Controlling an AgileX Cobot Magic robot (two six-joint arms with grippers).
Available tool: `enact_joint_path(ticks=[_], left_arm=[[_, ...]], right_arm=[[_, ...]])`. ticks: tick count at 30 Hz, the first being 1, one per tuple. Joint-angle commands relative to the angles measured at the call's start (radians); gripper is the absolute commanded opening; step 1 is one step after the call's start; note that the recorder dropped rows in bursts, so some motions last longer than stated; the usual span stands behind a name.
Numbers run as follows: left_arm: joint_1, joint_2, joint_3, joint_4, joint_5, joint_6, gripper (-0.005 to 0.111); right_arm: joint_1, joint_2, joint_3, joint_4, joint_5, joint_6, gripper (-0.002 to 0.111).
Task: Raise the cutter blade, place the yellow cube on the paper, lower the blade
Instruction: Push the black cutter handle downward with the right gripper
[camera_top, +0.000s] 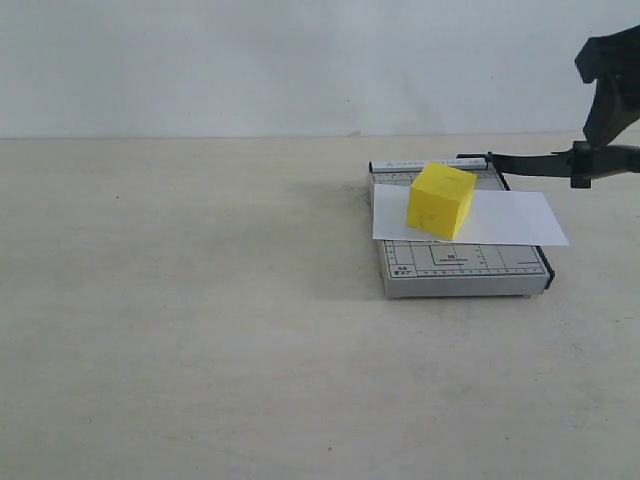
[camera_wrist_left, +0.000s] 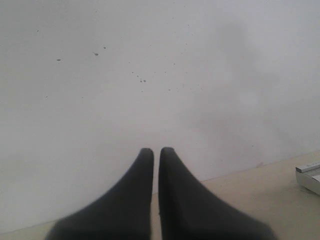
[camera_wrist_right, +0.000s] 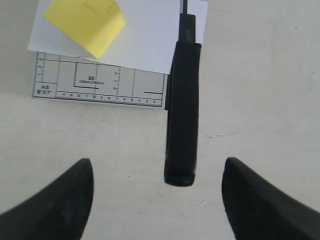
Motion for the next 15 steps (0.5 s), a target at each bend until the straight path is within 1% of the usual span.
enact_joint_path(ticks=[1,7,12,15], left_arm=[[0.005,-0.004,0.004,-0.003,-0.005,0.004,0.004],[0.005,-0.004,0.004,-0.003,-0.005,0.004,0.004],[0.005,-0.004,0.004,-0.003,-0.005,0.004,0.004],[0.005,-0.004,0.004,-0.003,-0.005,0.004,0.004]], right_arm=[[0.0,0.026,-0.008,-0.044,0.003,-0.009,0.069],[0.0,0.05,-0.008,-0.045,0.003,-0.017,0.068],[0.0,0.07,-0.008,-0.045,0.003,-0.035,0.055],[0.0,0.08,-0.008,-0.045,-0.007,-0.035,0.057]])
